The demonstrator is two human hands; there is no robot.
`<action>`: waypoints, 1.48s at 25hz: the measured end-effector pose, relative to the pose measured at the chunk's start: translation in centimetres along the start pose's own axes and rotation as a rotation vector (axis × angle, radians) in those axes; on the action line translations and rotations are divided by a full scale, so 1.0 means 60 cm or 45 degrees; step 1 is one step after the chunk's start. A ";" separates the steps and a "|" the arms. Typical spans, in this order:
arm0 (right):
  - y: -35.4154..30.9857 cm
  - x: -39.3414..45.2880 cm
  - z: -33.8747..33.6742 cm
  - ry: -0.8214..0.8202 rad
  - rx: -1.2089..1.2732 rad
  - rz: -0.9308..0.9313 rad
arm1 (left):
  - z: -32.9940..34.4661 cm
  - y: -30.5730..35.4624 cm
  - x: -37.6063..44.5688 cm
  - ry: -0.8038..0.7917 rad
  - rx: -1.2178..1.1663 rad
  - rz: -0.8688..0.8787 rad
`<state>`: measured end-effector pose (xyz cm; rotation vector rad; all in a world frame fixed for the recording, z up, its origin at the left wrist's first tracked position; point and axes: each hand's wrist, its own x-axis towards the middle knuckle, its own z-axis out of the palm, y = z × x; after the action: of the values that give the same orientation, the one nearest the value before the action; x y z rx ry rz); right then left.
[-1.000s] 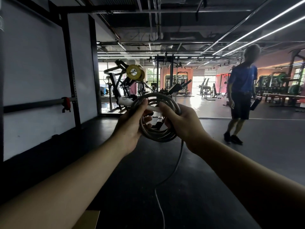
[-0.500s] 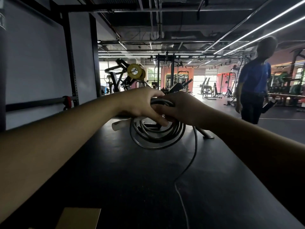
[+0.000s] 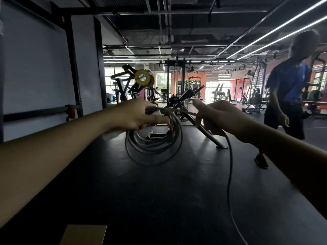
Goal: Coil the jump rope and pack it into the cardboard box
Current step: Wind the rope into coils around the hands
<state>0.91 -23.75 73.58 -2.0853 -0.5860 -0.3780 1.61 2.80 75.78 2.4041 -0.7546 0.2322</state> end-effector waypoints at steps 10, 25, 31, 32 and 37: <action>0.011 -0.023 0.130 0.004 0.599 0.011 | 0.082 0.029 0.040 0.810 -1.633 -0.039; -0.011 -0.007 0.180 0.374 0.877 -0.029 | 0.152 0.026 0.053 1.012 -1.681 -0.410; 0.001 -0.009 0.136 0.238 0.402 -0.016 | 0.140 -0.042 0.008 0.622 -1.415 -0.269; 0.003 -0.008 0.121 0.188 0.223 -0.023 | 0.126 -0.052 -0.002 0.584 -1.340 -0.224; -0.003 0.003 0.057 -0.121 -0.478 -0.134 | 0.026 -0.034 -0.024 0.207 -0.083 0.041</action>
<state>1.11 -20.72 71.95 -2.4476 -0.7278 -0.4807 1.57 3.86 73.04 2.2811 -0.7150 0.4041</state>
